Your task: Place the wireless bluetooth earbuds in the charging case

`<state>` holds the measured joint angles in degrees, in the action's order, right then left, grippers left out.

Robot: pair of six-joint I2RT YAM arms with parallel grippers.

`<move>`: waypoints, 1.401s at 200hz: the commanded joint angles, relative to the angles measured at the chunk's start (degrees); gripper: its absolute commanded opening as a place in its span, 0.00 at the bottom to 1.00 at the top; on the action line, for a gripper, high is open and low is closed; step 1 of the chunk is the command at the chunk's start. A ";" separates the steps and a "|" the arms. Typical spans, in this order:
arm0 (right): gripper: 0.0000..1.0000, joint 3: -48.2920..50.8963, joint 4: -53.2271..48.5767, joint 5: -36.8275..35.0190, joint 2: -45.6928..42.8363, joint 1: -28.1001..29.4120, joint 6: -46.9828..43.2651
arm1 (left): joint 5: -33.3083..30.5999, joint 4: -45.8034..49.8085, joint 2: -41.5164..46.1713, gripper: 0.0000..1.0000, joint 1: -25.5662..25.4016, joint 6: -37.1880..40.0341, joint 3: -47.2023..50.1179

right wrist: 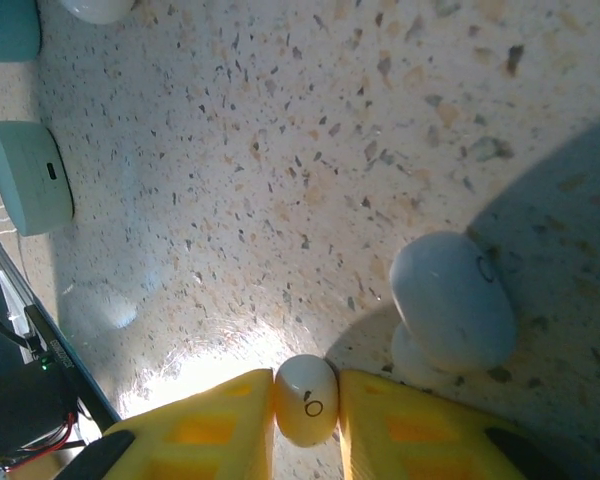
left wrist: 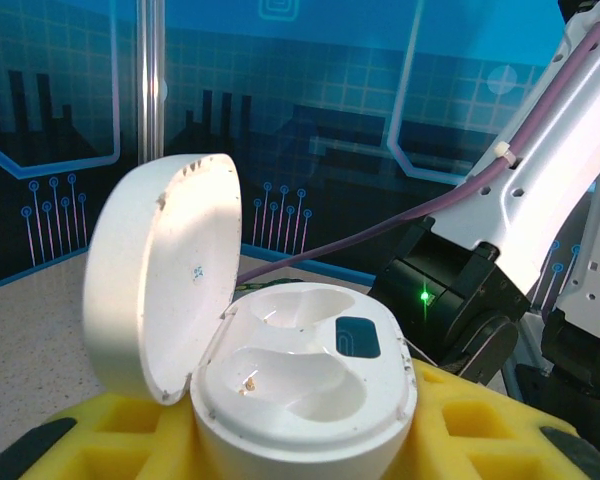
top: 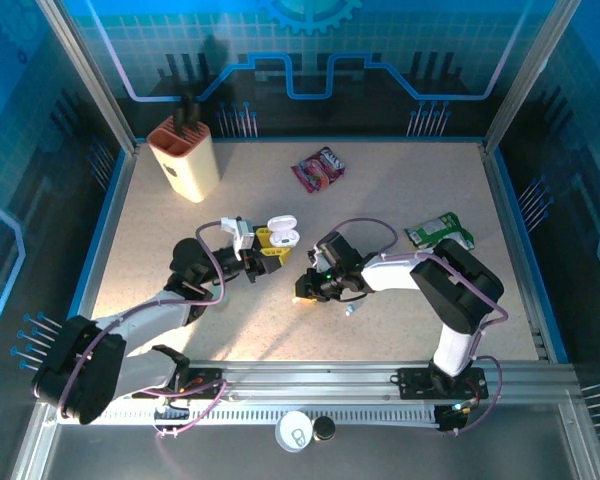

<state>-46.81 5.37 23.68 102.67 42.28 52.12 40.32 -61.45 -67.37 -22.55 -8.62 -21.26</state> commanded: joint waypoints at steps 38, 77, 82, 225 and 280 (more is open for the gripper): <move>0.21 -1.02 0.35 -1.35 4.01 0.87 1.51 | 0.25 0.94 2.04 0.38 0.40 1.93 0.75; 0.18 -0.63 -2.88 -4.17 -0.73 1.17 -0.50 | -0.22 1.59 2.70 0.38 0.40 2.59 1.00; 0.18 -0.53 -3.72 -4.83 -1.92 1.19 -1.00 | -0.32 1.70 2.78 0.38 0.40 2.71 1.02; 0.17 -0.78 -43.21 -32.00 -25.30 -14.64 -18.10 | 0.03 9.45 3.56 0.38 0.40 6.26 -1.18; 0.18 -1.45 -46.85 -34.89 -24.57 -17.74 -18.04 | 0.33 10.72 4.91 0.38 0.31 5.94 -1.20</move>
<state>-47.24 -37.85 -9.04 78.32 25.76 34.83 39.72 -51.18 -64.01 -22.55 -3.92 -20.86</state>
